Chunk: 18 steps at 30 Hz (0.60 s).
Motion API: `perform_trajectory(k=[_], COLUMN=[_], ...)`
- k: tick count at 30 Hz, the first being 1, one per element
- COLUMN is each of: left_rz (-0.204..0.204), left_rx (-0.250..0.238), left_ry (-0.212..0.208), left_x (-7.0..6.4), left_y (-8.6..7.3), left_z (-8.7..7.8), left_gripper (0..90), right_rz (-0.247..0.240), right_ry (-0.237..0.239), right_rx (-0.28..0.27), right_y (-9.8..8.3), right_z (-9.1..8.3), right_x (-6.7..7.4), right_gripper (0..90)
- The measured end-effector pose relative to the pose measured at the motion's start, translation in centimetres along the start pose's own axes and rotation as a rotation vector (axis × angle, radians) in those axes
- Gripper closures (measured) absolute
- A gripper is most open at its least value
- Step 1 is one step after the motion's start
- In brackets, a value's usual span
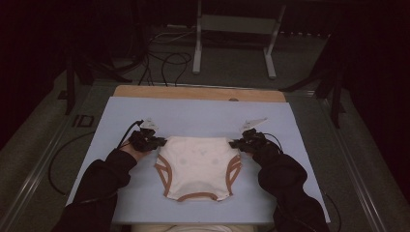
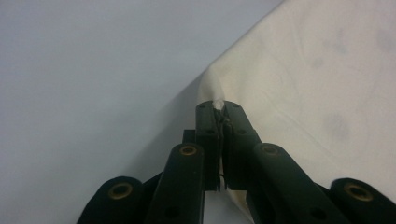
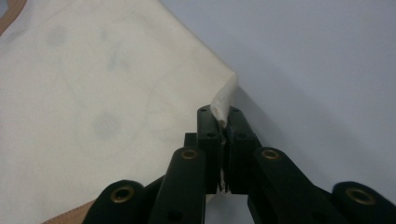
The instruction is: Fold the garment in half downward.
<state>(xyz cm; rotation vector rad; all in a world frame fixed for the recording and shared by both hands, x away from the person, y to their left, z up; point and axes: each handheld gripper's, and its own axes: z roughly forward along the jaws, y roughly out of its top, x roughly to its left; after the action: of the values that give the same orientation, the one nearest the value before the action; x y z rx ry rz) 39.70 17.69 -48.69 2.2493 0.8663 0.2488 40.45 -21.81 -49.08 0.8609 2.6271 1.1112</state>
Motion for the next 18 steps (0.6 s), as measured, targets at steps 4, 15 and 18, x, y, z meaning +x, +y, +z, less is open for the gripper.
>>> perform_trajectory(k=[4, 15, 18], left_rz=[-0.007, -0.034, -0.036], left_rx=[0.002, -0.028, -0.031], left_ry=[0.012, 0.028, 0.037], left_x=[0.5, 1.8, 2.0], left_y=[0.4, 1.9, 2.4], left_z=[0.5, 1.2, 1.3], left_gripper=[87.3, 87.3, 87.2], right_rz=[0.004, 0.045, 0.051], right_ry=[-0.017, -0.056, -0.07], right_rx=[0.011, -0.002, -0.001], right_y=[0.5, 1.4, 1.7], right_z=[0.4, 0.6, 0.9], right_x=[-0.4, -2.0, -2.6], right_gripper=[87.2, 87.2, 87.2])
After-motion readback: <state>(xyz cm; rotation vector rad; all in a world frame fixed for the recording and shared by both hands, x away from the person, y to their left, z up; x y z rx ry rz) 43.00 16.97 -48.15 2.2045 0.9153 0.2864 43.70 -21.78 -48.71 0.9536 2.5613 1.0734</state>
